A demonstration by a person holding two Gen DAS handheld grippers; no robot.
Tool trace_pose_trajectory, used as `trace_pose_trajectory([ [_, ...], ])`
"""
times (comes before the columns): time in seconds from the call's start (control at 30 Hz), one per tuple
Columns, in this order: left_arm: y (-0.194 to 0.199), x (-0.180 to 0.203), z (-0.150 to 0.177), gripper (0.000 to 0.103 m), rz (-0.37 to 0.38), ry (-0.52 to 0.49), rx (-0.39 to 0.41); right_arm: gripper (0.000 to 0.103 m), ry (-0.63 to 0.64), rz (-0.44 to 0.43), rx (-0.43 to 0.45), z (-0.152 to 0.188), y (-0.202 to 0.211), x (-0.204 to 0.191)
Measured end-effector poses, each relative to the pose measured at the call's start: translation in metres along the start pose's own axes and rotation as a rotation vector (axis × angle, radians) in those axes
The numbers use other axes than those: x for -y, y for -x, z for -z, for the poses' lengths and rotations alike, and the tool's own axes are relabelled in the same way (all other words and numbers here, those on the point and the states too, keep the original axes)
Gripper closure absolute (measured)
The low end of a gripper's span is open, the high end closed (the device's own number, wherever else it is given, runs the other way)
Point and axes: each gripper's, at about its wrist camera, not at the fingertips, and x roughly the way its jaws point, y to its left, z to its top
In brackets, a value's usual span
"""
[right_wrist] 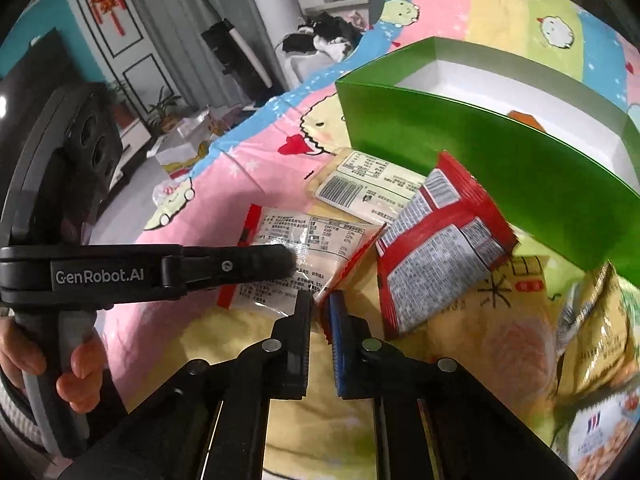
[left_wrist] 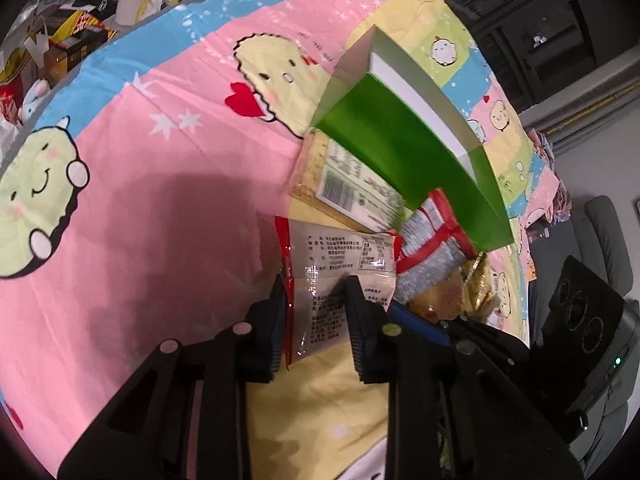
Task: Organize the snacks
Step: 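Grasp the clear packet with red edges with the right gripper, then carry the clear packet into the green box and release it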
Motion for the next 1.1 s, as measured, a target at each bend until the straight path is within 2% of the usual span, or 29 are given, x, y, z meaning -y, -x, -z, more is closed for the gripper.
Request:
trace_pose_trajectory([
  [0.23,0.016,0.026,0.008,0.077,-0.001,-0.066,0.029,0.092,-0.019,-0.008,0.056,0.009,0.028,-0.001],
  [0.67,0.033,0.084,0.012,0.077,0.030,-0.226,0.089,0.092,-0.048,0.026,0.195,0.019,0.089,0.005],
  [0.9,0.032,0.109,0.000,0.077,0.061,-0.280,0.106,0.092,-0.063,0.053,0.256,0.012,0.108,0.017],
  [1.1,0.020,0.125,-0.022,0.077,0.102,-0.312,0.096,0.092,-0.081,0.084,0.299,-0.003,0.116,0.034],
])
